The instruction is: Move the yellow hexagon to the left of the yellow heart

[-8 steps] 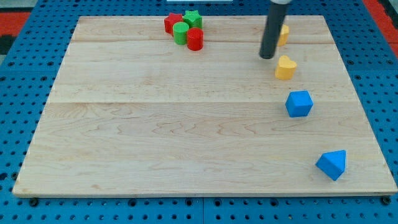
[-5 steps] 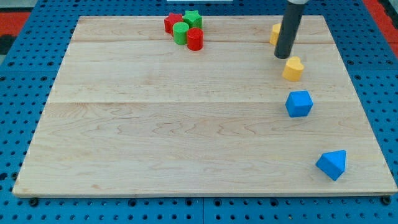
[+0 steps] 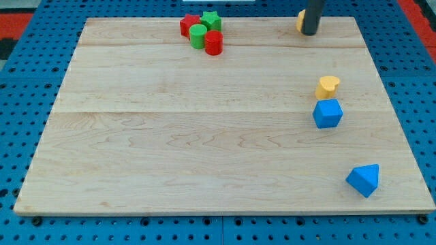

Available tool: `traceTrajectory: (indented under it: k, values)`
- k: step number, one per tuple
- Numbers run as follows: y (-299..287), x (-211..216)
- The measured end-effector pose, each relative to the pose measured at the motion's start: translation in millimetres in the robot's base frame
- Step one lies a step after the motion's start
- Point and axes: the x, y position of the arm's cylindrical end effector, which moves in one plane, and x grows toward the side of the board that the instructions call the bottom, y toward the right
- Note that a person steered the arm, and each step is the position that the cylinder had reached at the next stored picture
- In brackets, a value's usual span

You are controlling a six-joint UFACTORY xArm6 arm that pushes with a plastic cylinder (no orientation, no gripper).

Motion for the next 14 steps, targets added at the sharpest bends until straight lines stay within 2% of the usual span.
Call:
traceTrajectory:
  k: [1,2,3,5,6,7,8,9,11,12,13,14]
  values:
    - [47,-8]
    - [36,-43]
    - [26,-53]
    - [-78,-11]
    - [-109,-53]
    - [-143,-17]
    - [-144,-6]
    - [-119,44]
    - [-146,8]
    - [-144,41]
    - [-113,91]
    - [-125,111]
